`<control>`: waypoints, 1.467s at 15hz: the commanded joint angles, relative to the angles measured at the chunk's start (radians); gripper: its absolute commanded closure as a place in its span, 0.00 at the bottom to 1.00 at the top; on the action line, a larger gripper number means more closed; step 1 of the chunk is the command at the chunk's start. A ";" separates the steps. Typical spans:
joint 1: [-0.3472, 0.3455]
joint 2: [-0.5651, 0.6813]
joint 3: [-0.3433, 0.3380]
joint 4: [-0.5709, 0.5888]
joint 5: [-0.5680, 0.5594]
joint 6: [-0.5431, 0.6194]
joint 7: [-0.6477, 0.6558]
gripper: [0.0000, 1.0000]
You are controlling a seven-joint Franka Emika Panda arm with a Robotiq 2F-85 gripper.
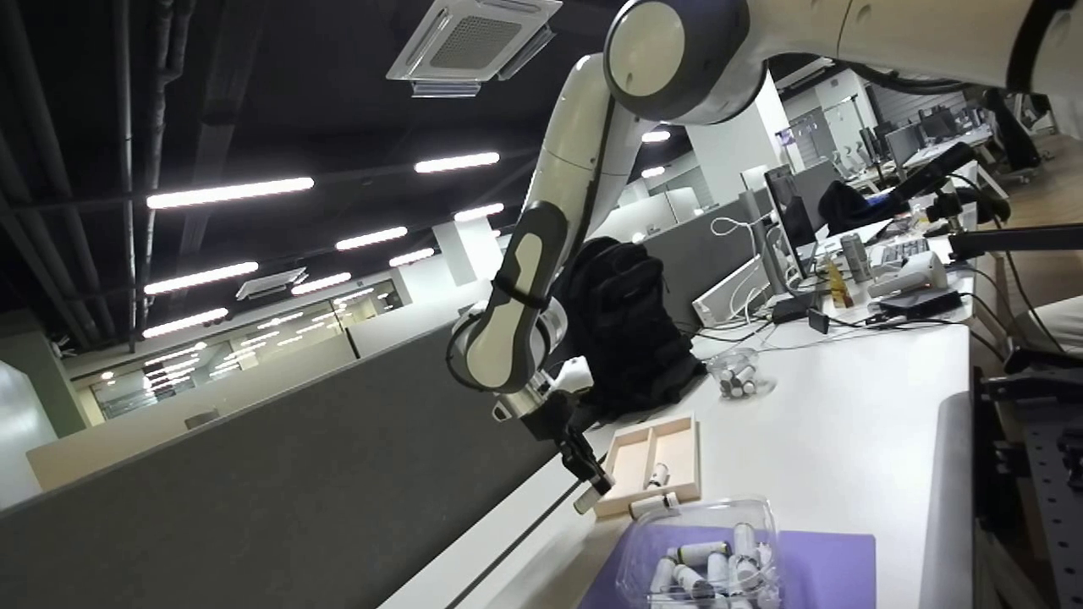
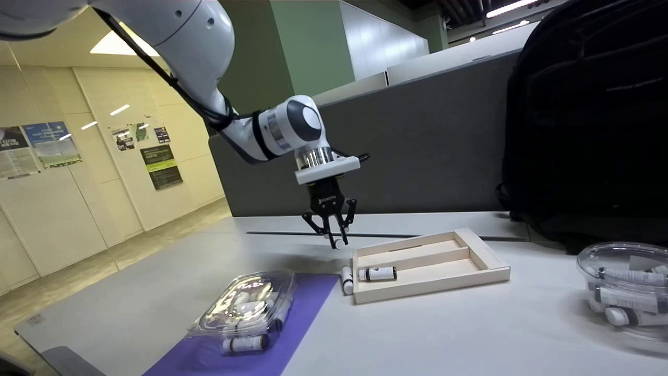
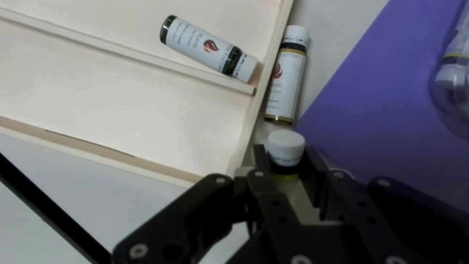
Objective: Remove one bottle from the tray and place it on the table.
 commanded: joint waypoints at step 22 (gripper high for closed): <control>0.012 -0.108 0.052 -0.172 -0.013 0.054 -0.111 0.00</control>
